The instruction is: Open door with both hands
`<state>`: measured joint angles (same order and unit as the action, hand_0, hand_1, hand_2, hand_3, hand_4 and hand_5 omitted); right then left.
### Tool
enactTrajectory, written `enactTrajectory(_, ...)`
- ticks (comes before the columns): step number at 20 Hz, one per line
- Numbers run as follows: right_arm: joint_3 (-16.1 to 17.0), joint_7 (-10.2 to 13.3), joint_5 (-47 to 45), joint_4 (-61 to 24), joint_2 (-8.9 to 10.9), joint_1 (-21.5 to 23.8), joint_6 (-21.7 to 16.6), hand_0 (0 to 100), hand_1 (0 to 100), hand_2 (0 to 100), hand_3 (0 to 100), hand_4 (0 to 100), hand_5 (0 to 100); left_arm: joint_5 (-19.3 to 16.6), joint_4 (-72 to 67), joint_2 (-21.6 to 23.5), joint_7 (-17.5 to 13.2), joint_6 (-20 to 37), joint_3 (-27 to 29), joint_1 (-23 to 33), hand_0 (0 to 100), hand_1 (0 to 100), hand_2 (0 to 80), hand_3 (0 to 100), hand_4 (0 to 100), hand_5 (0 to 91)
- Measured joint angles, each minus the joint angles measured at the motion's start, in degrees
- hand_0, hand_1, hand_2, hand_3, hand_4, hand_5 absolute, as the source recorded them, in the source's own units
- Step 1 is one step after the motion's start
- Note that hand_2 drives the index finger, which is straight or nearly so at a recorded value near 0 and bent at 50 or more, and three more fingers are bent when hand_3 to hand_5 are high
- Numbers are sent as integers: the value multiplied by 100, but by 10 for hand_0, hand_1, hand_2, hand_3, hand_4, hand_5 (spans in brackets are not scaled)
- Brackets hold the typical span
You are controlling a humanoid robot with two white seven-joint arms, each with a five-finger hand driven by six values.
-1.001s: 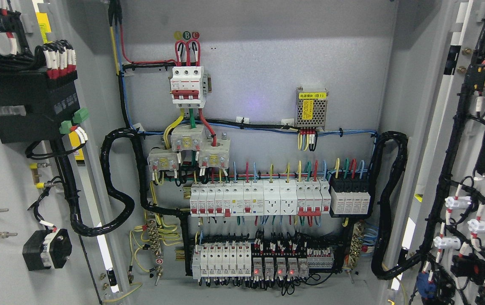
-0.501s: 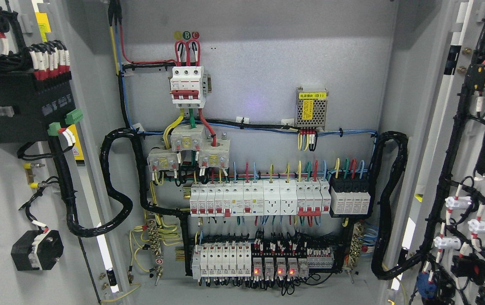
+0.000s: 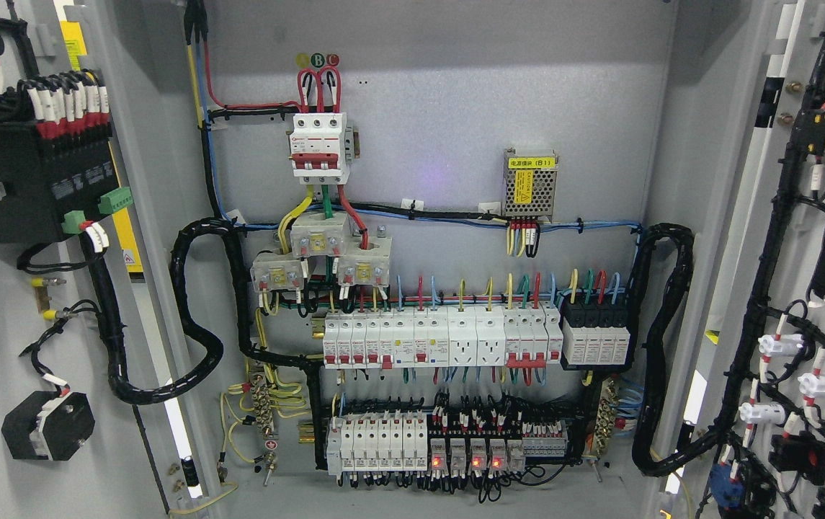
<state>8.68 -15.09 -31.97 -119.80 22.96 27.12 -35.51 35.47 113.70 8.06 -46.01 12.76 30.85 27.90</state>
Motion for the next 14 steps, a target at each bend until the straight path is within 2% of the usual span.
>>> enactTrajectory(8, 157, -22, -97, 2, -77, 15, 14, 214, 108, 0, 0, 0, 0, 274, -378, 244, -27, -47, 351, -137, 23, 163, 150, 277, 112, 0)
enactTrajectory(14, 308, 3, -115, 2, -115, 25, 17, 214, 109, 0, 0, 0, 0, 583, -725, 565, -28, -47, 505, -171, 21, 169, 170, 342, 131, 0)
